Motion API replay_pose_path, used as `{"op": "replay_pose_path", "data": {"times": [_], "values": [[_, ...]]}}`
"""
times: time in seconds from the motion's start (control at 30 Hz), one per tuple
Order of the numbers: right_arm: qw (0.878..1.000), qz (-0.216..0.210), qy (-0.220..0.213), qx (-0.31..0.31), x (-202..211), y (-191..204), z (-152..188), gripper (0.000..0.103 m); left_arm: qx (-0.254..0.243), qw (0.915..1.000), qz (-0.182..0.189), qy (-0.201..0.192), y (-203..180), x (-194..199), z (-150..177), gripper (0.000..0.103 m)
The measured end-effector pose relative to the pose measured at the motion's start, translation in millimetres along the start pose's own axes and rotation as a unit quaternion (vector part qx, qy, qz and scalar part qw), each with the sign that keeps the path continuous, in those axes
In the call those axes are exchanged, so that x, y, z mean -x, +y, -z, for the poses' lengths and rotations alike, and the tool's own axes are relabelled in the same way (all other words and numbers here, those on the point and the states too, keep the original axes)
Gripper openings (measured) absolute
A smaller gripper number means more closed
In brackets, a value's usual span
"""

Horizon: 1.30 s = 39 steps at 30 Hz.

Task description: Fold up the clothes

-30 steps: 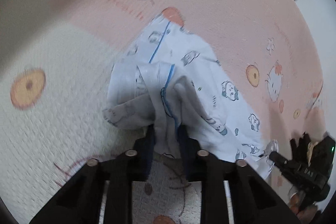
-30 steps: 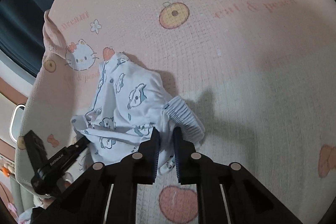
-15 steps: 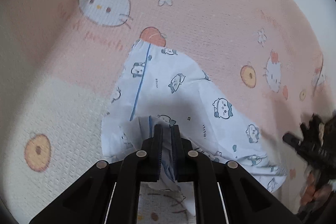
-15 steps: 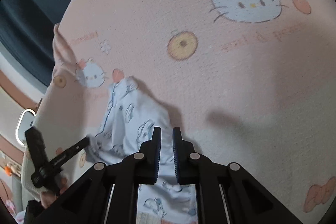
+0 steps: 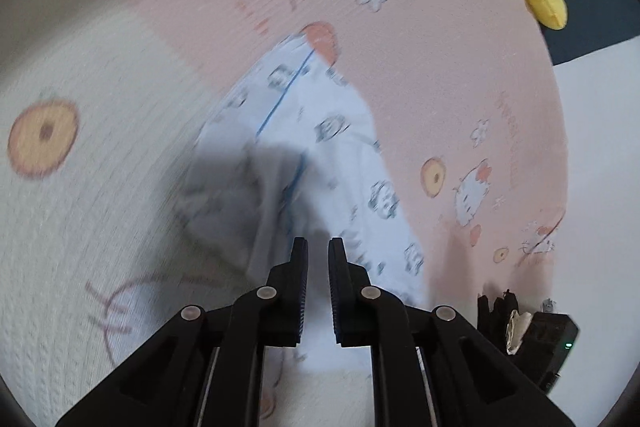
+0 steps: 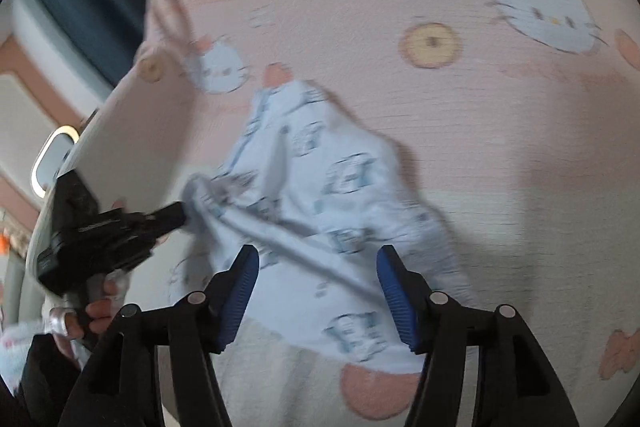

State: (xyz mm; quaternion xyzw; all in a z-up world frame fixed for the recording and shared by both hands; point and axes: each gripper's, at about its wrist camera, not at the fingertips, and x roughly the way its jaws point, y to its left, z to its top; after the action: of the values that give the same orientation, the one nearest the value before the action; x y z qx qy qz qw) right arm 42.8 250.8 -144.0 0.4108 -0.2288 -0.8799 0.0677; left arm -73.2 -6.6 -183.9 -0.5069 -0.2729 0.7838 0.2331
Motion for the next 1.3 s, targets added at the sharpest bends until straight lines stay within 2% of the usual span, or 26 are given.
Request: {"op": "replay_pose_path", "data": {"times": [0.17, 0.27, 0.4, 0.5, 0.63, 0.8, 0.83, 0.87, 0.9, 0.93, 0.97, 1.07, 1.17, 1.27, 1.3], "values": [[0.995, 0.011, 0.026, 0.092, -17.2, 29.1, 7.8, 0.061, 0.024, 0.9990, 0.004, 0.037, 16.7, -16.0, 17.2, 0.009], [0.993, 0.012, 0.040, 0.110, -23.0, 33.2, 10.0, 0.061, 0.042, 0.9971, 0.010, 0.063, 26.8, -30.2, 28.7, 0.009], [0.993, 0.015, 0.040, 0.108, -18.0, 33.2, 13.1, 0.061, 0.082, 0.9950, 0.044, 0.035, 38.1, -28.1, 44.1, 0.009], [0.988, 0.032, 0.039, 0.147, -17.6, 41.8, 21.0, 0.061, 0.093, 0.9944, 0.042, 0.030, 35.7, -26.3, 53.0, 0.009], [0.975, 0.057, 0.058, 0.205, -30.4, 53.2, 31.6, 0.061, 0.085, 0.9942, 0.032, 0.057, 24.7, -29.0, 58.1, 0.009], [0.966, 0.092, 0.062, 0.234, -46.6, 53.9, 36.2, 0.061, 0.095, 0.9934, 0.023, 0.061, 20.0, -28.6, 58.4, 0.009], [0.964, 0.099, 0.061, 0.238, -50.0, 53.6, 35.5, 0.060, 0.094, 0.9933, 0.023, 0.063, 19.0, -28.3, 57.9, 0.014], [0.962, 0.108, 0.061, 0.242, -53.9, 53.0, 34.6, 0.052, 0.094, 0.9931, 0.031, 0.064, 17.6, -27.7, 57.7, 0.027], [0.962, 0.114, 0.061, 0.240, -56.7, 51.3, 32.5, 0.043, 0.094, 0.9928, 0.043, 0.060, 16.2, -26.7, 57.1, 0.035], [0.965, 0.110, 0.060, 0.229, -56.7, 48.2, 28.8, 0.027, 0.096, 0.9926, 0.053, 0.052, 15.1, -24.9, 57.3, 0.054], [0.968, 0.106, 0.059, 0.218, -56.7, 45.2, 25.2, 0.022, 0.099, 0.9924, 0.062, 0.041, 13.9, -22.8, 58.2, 0.066], [0.982, 0.076, 0.036, 0.171, -46.9, 35.5, 10.6, 0.013, 0.093, 0.9940, 0.056, 0.010, 10.6, -17.3, 57.5, 0.069], [0.991, 0.057, 0.004, 0.122, -34.2, 21.2, -6.9, 0.013, 0.068, 0.9974, 0.024, 0.002, 7.5, -18.6, 53.3, 0.069], [0.994, 0.056, -0.005, 0.090, -32.9, 5.1, -20.0, 0.013, 0.033, 0.9993, -0.011, -0.010, 1.2, -19.3, 49.0, 0.069], [0.995, 0.053, -0.002, 0.079, -34.5, 0.5, -22.6, 0.013, 0.008, 0.9994, -0.031, -0.013, -3.2, -19.6, 47.6, 0.069]]}}
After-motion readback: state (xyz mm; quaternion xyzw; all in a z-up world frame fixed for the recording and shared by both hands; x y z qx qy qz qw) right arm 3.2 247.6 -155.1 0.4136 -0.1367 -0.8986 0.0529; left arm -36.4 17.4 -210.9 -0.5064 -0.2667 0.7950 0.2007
